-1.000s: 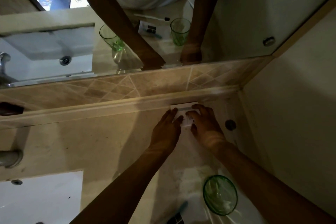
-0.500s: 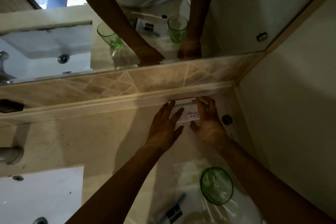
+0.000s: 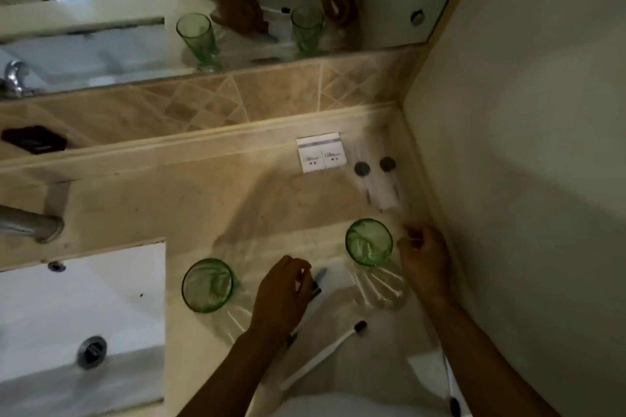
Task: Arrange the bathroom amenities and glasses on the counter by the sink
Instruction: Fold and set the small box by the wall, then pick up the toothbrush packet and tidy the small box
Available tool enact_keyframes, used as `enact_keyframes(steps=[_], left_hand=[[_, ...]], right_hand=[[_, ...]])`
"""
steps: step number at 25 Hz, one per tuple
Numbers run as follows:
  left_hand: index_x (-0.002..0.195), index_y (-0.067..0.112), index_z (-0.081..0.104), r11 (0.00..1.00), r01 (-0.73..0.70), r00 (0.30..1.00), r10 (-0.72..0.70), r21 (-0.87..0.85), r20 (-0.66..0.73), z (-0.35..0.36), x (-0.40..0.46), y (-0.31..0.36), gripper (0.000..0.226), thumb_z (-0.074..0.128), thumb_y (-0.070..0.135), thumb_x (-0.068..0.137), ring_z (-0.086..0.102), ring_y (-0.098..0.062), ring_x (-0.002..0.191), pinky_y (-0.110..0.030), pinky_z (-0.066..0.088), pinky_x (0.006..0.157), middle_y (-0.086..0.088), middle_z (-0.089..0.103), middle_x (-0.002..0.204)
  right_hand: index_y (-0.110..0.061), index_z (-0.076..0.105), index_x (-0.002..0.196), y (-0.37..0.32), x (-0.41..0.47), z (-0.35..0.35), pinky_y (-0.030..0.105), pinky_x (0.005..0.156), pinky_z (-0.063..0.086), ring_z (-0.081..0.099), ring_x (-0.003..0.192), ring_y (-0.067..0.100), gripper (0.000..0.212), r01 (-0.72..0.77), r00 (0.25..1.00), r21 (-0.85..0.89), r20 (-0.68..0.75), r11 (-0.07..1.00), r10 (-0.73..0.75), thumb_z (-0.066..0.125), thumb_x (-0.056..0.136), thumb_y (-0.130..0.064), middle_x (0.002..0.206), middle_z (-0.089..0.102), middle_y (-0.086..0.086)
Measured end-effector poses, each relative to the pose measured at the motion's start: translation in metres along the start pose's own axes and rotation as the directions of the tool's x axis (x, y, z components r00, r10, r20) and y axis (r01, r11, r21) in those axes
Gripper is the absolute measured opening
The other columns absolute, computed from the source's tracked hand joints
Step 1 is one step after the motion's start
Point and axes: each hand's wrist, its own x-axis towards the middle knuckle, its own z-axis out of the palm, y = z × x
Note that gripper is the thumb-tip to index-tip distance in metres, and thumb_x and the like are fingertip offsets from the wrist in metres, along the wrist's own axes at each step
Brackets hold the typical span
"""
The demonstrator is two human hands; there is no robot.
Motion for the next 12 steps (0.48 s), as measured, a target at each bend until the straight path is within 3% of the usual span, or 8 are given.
enact_keyframes(steps=[2, 7, 12], left_hand=[[0.091, 0.021, 0.067, 0.999, 0.033, 0.999, -0.033, -0.007, 0.011, 0.001, -0.035, 0.001, 0.006, 0.062, 0.020, 0.094, 0.047, -0.007, 0.069, -0.025, 0.036, 0.065, 0.008, 0.053, 0.079], [0.099, 0.024, 0.071, 0.997, 0.071, 0.993, -0.073, 0.024, 0.094, 0.008, -0.090, 0.015, 0.012, 0.059, 0.023, 0.094, 0.061, -0.011, 0.078, -0.022, 0.034, 0.070, 0.006, 0.068, 0.092], [0.096, 0.020, 0.069, 0.997, 0.047, 0.994, -0.040, -0.061, 0.101, 0.017, -0.116, 0.012, 0.008, 0.063, 0.018, 0.091, 0.053, -0.006, 0.071, -0.025, 0.043, 0.070, 0.008, 0.061, 0.084]], right_hand=[[-0.014, 0.066, 0.106, 0.023, -0.039, -0.007, 0.028, 0.076, 0.044, 0.063, 0.092, 0.023, 0.024, -0.106, 0.993, 0.047, 0.046, 0.993, 0.104, 0.063, 0.084, -0.005, 0.105, 0.068, 0.009], [-0.019, 0.068, 0.108, 0.063, -0.114, -0.002, 0.025, 0.082, 0.041, 0.061, 0.097, 0.016, 0.021, -0.086, 0.965, -0.093, 0.241, 0.992, 0.106, 0.064, 0.088, -0.014, 0.109, 0.068, 0.003], [-0.018, 0.068, 0.108, 0.066, -0.158, 0.013, 0.020, 0.083, 0.044, 0.063, 0.099, 0.014, 0.022, 0.096, 0.923, -0.167, 0.383, 0.981, -0.026, 0.064, 0.087, -0.015, 0.106, 0.065, -0.001]])
